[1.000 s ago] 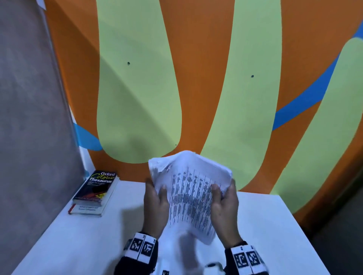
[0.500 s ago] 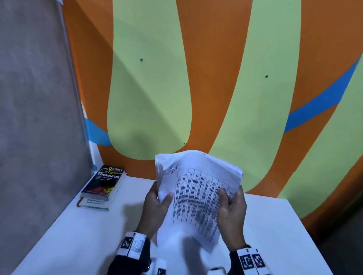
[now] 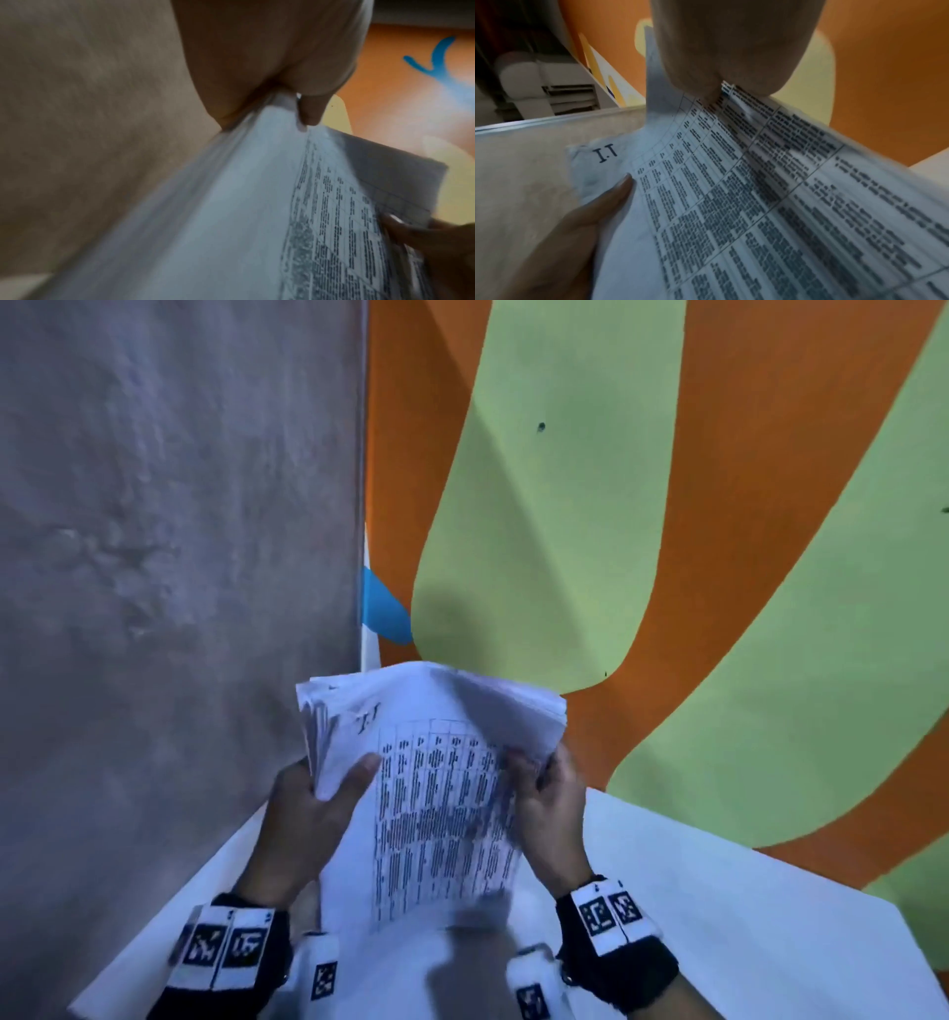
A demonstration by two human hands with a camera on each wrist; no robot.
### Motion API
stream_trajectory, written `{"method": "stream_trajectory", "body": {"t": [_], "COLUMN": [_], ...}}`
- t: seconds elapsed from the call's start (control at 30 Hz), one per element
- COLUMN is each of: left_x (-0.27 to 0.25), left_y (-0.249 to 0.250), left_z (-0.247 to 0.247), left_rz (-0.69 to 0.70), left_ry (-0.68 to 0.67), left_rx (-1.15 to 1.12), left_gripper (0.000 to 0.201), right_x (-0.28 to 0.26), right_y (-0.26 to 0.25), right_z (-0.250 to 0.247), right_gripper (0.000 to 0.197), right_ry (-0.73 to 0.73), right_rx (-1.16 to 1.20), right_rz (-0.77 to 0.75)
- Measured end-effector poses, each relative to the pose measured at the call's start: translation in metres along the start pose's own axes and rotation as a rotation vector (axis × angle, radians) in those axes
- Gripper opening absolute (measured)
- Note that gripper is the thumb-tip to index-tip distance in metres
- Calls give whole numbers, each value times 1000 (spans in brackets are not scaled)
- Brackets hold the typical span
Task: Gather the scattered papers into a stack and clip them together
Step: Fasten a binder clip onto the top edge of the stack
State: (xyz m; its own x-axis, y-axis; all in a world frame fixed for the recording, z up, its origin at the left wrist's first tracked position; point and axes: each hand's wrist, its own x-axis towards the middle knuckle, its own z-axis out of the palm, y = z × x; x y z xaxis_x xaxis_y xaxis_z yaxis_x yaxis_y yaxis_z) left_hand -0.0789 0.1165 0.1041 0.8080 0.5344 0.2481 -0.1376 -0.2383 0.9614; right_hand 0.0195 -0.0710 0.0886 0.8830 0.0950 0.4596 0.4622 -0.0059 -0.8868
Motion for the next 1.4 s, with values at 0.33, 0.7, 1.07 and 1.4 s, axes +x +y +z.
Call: {"method": "stream_trajectory", "body": {"t": [0.33, 0.7, 1.07, 1.4], "left_x": [9, 6, 9, 17], "left_y": [8, -9, -11, 9], "left_z": [-78, -90, -87, -51], "left_rz": [65, 107, 81, 237], "left_ry": [433, 518, 475, 231], "left_rx": [299, 261, 149, 211], "left_gripper": [53, 23, 44, 10], "right_x": [77, 56, 61, 50], "right_y": [94, 155, 164, 32], "right_z": [66, 143, 136, -13], "right_gripper": [67, 38, 21, 56], "right_ry": [-683, -848, -829, -254], "right_rx": [-803, -1044, -1005, -479], "right_rz": [-204, -371, -392, -277]}}
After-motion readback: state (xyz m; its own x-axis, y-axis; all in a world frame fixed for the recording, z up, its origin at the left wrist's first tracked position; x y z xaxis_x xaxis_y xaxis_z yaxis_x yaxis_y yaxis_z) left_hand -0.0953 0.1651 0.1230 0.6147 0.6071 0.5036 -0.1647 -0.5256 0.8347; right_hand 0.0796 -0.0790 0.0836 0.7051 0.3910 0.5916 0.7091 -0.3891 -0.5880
